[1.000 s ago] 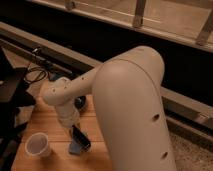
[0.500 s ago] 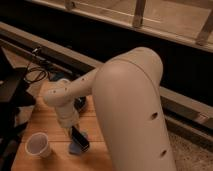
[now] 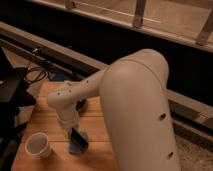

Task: Place the eraser on the white sponge

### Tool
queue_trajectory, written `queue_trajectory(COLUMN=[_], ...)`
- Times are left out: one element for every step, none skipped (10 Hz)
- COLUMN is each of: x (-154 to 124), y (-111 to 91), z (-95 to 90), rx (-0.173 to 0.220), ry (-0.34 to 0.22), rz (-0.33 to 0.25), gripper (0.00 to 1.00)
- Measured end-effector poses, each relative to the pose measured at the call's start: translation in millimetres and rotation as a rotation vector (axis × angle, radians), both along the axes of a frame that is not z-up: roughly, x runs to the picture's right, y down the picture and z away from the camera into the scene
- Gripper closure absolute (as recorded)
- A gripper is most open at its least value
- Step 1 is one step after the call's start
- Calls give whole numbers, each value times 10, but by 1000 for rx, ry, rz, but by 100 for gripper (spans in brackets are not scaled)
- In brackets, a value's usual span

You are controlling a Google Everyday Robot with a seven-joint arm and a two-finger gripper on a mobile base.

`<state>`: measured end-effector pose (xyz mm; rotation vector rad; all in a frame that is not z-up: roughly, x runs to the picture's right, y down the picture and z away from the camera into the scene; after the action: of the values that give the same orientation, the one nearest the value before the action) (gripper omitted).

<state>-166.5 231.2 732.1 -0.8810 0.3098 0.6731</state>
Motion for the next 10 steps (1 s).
queue_trajectory(x=[10, 7, 20, 58, 107, 138, 143, 151, 168, 189], y=[-3, 8, 15, 16, 13, 7, 5, 5, 13, 23], z=[12, 20, 38, 55, 69, 80, 88, 103, 124, 145], rx=[5, 7, 10, 11, 14, 18, 19, 18, 12, 5], ry=[-11, -22, -34, -47, -62, -71, -81, -88, -95, -101], rz=[7, 10, 23, 40, 60, 73, 80, 86, 92, 96], gripper=[74, 68, 67, 64, 56, 46, 37, 33, 33, 33])
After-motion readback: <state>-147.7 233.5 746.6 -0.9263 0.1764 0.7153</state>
